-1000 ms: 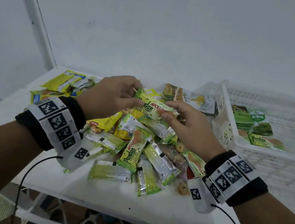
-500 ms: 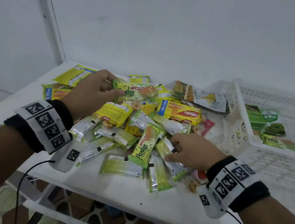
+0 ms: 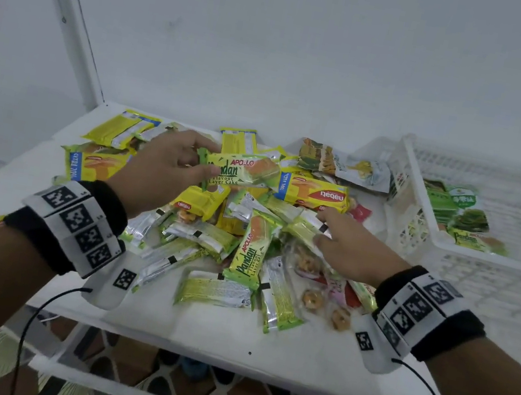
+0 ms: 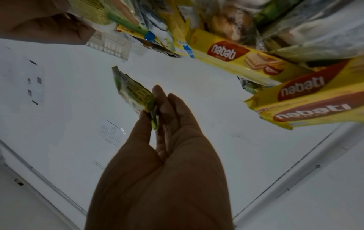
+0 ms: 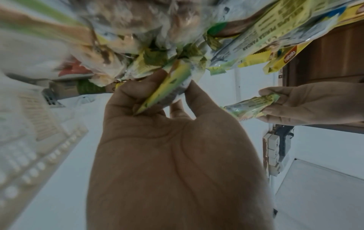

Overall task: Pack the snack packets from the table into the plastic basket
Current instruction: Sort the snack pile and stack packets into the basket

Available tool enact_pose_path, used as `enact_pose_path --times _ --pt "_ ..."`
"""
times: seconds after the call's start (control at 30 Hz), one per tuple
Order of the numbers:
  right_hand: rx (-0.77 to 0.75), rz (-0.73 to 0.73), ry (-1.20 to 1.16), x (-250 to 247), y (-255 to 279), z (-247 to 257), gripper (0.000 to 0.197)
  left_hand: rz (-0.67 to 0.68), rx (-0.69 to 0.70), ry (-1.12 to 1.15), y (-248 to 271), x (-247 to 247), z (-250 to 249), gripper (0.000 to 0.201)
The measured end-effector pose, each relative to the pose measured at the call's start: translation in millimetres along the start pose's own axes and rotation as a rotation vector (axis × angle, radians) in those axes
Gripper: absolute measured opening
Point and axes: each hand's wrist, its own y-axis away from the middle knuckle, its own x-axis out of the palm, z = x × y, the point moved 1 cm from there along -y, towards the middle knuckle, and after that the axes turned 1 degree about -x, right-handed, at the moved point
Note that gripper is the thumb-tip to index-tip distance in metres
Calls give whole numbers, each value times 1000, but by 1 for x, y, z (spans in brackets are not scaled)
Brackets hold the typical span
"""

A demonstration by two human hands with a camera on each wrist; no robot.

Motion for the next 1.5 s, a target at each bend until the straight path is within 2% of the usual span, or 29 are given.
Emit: enact_pose_path --times 0.13,0.17,0.23,0.3,0.4,0.5,0.57,0.7,0.83,0.93,1.1,1.27,1.37,1.5 --pt "0 -1 4 7 8 -6 86 27 33 -3 -6 8 -1 24" --pt "-3 -22 -3 7 10 -7 88 32 32 4 -8 10 -2 30" --pt "-24 -97 -30 7 14 -7 73 67 32 27 -12 14 -6 39" --pt "-55 -186 -34 3 20 -5 52 97 46 36 -15 17 -9 38" --pt "-30 -279 -48 -7 30 -2 35 136 72 34 -20 21 -13 39" --pt "42 -354 -223 -15 40 -5 32 164 89 39 -23 26 -19 36" --pt "35 -431 -395 -19 45 -9 26 185 105 38 -26 29 -23 32" --pt "61 -480 -697 -25 59 -13 41 217 147 22 -36 39 -31 19" --pt "96 -585 -726 -37 75 -26 37 243 180 39 -47 56 -47 32" --pt "131 -678 -710 -53 85 -40 22 248 209 35 -56 74 -62 19" --pt "166 -768 -636 -86 88 -78 20 268 236 36 -72 114 -91 19" --pt "160 -744 -630 -121 82 -131 18 259 218 88 -91 169 -118 31" --pt "149 -653 -587 -147 82 -161 16 203 190 64 -102 199 -134 17" --pt "137 -463 -500 -183 85 -196 14 146 152 81 -116 230 -151 13"
